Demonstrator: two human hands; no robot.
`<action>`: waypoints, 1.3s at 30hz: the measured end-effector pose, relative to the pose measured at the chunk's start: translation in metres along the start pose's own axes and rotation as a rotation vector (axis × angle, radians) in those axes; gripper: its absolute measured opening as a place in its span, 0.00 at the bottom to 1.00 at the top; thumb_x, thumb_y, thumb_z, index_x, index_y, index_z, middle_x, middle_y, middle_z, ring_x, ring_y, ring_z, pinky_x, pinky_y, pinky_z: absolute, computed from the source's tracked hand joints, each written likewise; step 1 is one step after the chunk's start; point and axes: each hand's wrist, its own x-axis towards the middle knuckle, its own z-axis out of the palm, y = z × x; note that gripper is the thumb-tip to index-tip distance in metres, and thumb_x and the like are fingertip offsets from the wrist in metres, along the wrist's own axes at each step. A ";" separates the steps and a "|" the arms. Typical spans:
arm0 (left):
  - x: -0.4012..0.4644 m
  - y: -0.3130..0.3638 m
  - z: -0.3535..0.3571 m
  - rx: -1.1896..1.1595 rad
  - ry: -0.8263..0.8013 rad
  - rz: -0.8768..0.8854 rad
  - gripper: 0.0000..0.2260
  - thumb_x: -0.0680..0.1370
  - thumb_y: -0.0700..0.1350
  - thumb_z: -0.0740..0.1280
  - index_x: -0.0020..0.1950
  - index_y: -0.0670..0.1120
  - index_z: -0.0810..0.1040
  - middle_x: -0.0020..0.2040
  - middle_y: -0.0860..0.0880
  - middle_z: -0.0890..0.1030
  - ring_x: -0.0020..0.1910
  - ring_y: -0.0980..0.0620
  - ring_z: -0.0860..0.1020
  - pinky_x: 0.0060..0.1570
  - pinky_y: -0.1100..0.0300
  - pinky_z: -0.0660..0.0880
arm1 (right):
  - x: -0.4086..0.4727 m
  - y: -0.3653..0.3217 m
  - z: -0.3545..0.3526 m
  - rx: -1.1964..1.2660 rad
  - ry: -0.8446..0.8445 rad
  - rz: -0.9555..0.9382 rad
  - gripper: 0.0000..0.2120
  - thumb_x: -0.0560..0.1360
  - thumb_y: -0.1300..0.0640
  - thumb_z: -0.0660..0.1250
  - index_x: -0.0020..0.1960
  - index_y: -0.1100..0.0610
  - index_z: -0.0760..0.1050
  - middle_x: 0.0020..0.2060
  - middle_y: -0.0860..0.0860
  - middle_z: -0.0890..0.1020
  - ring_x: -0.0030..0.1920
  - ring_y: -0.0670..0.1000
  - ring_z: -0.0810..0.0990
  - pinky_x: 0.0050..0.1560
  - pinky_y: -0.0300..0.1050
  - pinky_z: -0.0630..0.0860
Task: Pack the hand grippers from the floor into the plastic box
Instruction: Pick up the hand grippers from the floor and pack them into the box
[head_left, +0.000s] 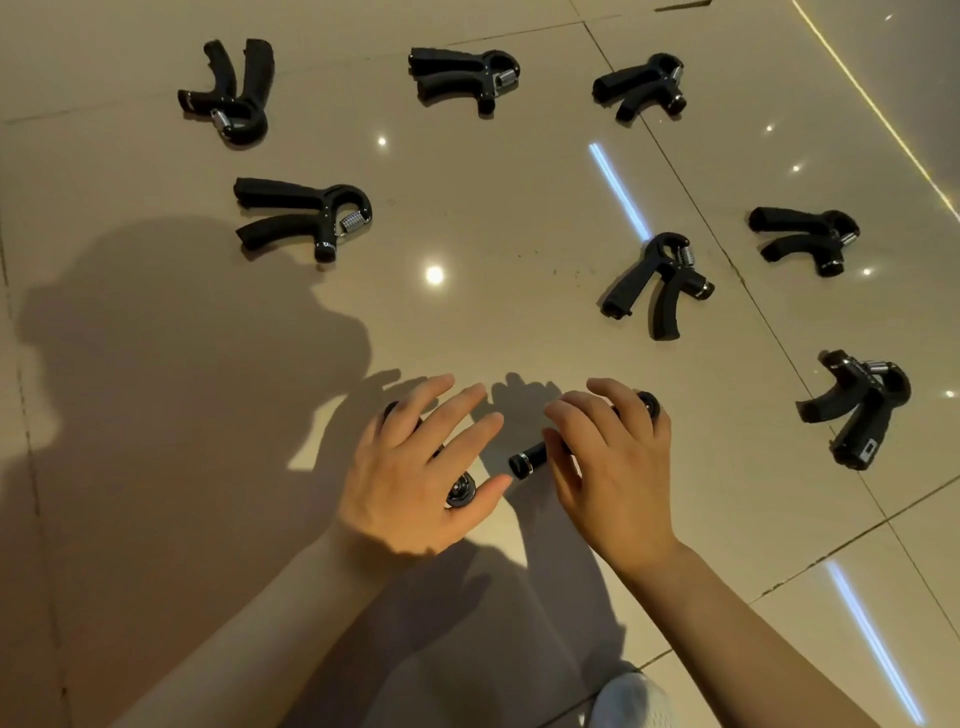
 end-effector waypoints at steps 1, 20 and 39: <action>0.001 0.000 0.001 -0.004 0.012 -0.007 0.17 0.76 0.56 0.63 0.56 0.47 0.82 0.59 0.47 0.80 0.60 0.44 0.75 0.47 0.54 0.74 | 0.001 0.000 0.000 -0.004 -0.008 -0.002 0.08 0.74 0.58 0.66 0.52 0.53 0.74 0.51 0.51 0.81 0.60 0.57 0.72 0.54 0.58 0.68; 0.057 0.107 -0.171 -0.188 -0.035 0.095 0.17 0.74 0.60 0.59 0.55 0.53 0.80 0.64 0.54 0.74 0.63 0.50 0.66 0.54 0.46 0.72 | -0.009 -0.046 -0.243 0.047 -0.036 0.240 0.19 0.69 0.51 0.73 0.59 0.51 0.75 0.62 0.50 0.72 0.64 0.52 0.67 0.60 0.50 0.70; -0.027 0.339 -0.355 -0.204 -0.006 0.509 0.17 0.72 0.62 0.59 0.44 0.51 0.80 0.43 0.56 0.79 0.45 0.56 0.76 0.33 0.76 0.58 | -0.199 -0.196 -0.502 -0.051 0.096 0.500 0.07 0.71 0.51 0.69 0.49 0.50 0.77 0.46 0.46 0.78 0.48 0.46 0.74 0.49 0.45 0.76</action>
